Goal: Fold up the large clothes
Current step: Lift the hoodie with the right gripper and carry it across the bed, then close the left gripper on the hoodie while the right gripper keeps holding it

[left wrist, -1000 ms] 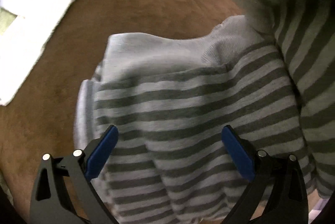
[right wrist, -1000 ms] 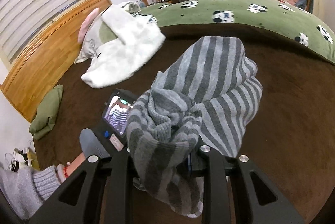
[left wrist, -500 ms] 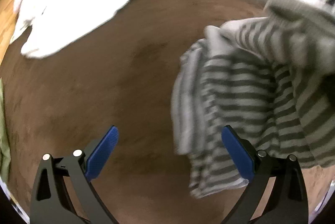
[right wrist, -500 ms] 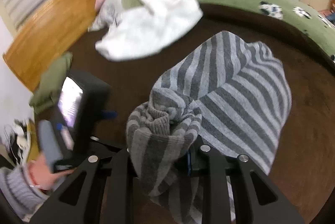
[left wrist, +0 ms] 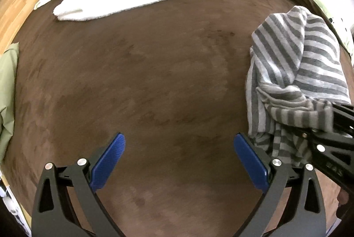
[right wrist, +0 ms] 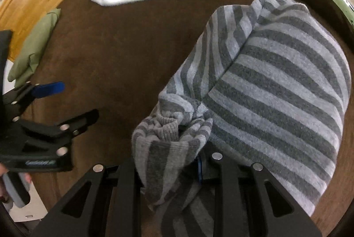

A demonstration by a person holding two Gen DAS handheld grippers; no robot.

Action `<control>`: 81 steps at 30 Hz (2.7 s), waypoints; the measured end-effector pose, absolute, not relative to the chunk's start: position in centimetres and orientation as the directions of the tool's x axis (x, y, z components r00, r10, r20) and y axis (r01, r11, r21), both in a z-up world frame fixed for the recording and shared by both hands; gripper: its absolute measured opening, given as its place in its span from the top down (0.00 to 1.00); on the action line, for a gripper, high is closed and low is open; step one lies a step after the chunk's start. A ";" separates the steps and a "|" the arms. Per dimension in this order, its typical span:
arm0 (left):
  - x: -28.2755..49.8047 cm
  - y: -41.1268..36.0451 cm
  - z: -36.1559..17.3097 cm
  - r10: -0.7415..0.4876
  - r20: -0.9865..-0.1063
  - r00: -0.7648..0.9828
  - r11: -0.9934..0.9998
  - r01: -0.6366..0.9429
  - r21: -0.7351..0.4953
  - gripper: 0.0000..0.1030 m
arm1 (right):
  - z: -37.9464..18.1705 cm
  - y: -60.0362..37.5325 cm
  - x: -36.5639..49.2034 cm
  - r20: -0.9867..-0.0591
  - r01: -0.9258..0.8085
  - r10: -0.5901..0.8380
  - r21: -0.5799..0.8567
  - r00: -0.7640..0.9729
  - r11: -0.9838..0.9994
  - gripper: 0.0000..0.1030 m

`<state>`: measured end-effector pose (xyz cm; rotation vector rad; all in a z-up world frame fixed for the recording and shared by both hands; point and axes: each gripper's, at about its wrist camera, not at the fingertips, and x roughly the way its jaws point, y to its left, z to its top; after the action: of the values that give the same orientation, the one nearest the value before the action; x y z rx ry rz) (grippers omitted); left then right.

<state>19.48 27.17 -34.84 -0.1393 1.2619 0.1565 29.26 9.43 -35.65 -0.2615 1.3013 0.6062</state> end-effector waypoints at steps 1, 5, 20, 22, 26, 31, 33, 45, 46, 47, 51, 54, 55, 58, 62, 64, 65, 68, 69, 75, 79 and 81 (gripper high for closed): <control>19.1 27.3 -34.8 0.041 -0.954 0.296 0.980 -0.198 -0.020 0.06 | -35.9 9.4 29.3 -0.954 -0.554 0.271 0.155 0.132 0.818 0.77; 18.3 27.8 -34.7 0.038 -0.953 0.300 0.976 -0.214 -0.028 0.06 | -35.9 9.2 29.6 -0.953 -0.541 0.279 0.174 0.118 0.823 0.77; 17.6 29.6 -33.0 0.042 -0.946 0.321 0.965 -0.257 -0.044 0.06 | -31.6 7.5 29.8 -0.933 -0.499 0.354 0.282 0.055 0.819 0.65; 17.7 29.7 -32.5 0.043 -0.945 0.324 0.965 -0.258 -0.045 0.06 | -31.0 7.6 29.4 -0.932 -0.510 0.358 0.282 0.054 0.813 0.48; 18.0 29.8 -31.5 0.047 -0.941 0.335 0.966 -0.257 -0.043 0.06 | -29.1 8.1 28.2 -0.892 -0.534 0.451 0.367 0.032 0.762 0.08; 18.5 30.0 -30.5 0.051 -0.936 0.349 0.965 -0.259 -0.044 0.06 | -27.8 7.5 27.3 -0.883 -0.544 0.466 0.367 0.050 0.755 0.08; 18.6 30.0 -30.3 0.051 -0.935 0.352 0.965 -0.258 -0.045 0.06 | -26.5 6.3 27.1 -0.874 -0.543 0.479 0.365 0.081 0.757 0.12; 20.2 25.9 -26.7 -0.032 -0.916 0.400 0.978 -0.177 -0.112 0.06 | -21.2 -2.6 29.6 -0.875 -0.489 0.394 0.223 0.281 0.843 0.34; 20.5 25.2 -26.4 -0.047 -0.914 0.403 0.978 -0.166 -0.123 0.06 | -21.2 -3.3 29.8 -0.873 -0.478 0.396 0.228 0.286 0.848 0.32; 20.8 24.6 -26.0 -0.064 -0.912 0.404 0.979 -0.152 -0.137 0.06 | -21.3 -4.1 30.1 -0.872 -0.461 0.392 0.230 0.295 0.857 0.32; 22.4 21.3 -25.4 -0.144 -0.905 0.400 0.979 -0.075 -0.189 0.06 | -22.0 -6.7 30.9 -0.862 -0.406 0.405 0.267 0.306 0.874 0.23; 24.0 18.9 -26.3 -0.200 -0.905 0.375 0.974 -0.024 -0.225 0.06 | -23.0 -8.4 31.3 -0.858 -0.369 0.409 0.288 0.310 0.884 0.17; 24.3 18.4 -26.7 -0.212 -0.906 0.367 0.972 -0.016 -0.234 0.06 | -23.4 -8.9 31.5 -0.858 -0.358 0.408 0.292 0.311 0.887 0.17; 25.2 17.6 -29.1 -0.276 -0.903 0.328 0.951 -0.044 -0.307 0.06 | -25.0 -10.3 32.1 -0.853 -0.322 0.425 0.328 0.302 0.888 0.16; 25.3 17.7 -32.2 -0.286 -0.911 0.297 0.939 -0.104 -0.329 0.06 | -27.5 -12.1 32.9 -0.840 -0.276 0.461 0.388 0.287 0.879 0.13; 25.0 17.9 -33.6 -0.298 -0.912 0.283 0.933 -0.116 -0.341 0.06 | -29.0 -12.9 33.4 -0.831 -0.251 0.485 0.426 0.272 0.869 0.13; 24.9 18.2 -34.2 -0.322 -0.903 0.284 0.921 -0.125 -0.368 0.06 | -29.5 -13.2 33.6 -0.827 -0.243 0.496 0.441 0.264 0.864 0.13; 24.6 19.7 -36.3 -0.398 -0.867 0.301 0.870 -0.177 -0.461 0.05 | -31.5 -13.5 33.9 -0.816 -0.227 0.530 0.484 0.232 0.845 0.13; 24.5 20.0 -36.7 -0.407 -0.861 0.303 0.862 -0.185 -0.473 0.05 | -31.9 -13.4 33.9 -0.810 -0.228 0.541 0.496 0.227 0.838 0.11; 24.5 20.8 -39.3 -0.459 -0.835 0.304 0.826 -0.201 -0.527 0.05 | -33.9 -13.4 34.5 -0.772 -0.192 0.602 0.572 0.204 0.798 0.06; 24.7 21.6 -40.5 -0.503 -0.814 0.291 0.798 -0.207 -0.567 0.05 | -35.1 -13.6 35.0 -0.733 -0.165 0.657 0.636 0.176 0.753 0.06; 24.8 21.9 -41.1 -0.534 -0.796 0.284 0.776 -0.209 -0.595 0.05 | -35.9 -13.6 35.4 -0.701 -0.144 0.698 0.683 0.148 0.716 0.05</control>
<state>24.83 21.93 -41.13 -0.6933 1.2917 -0.2425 35.43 -13.65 -35.95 0.5247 1.2900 0.6472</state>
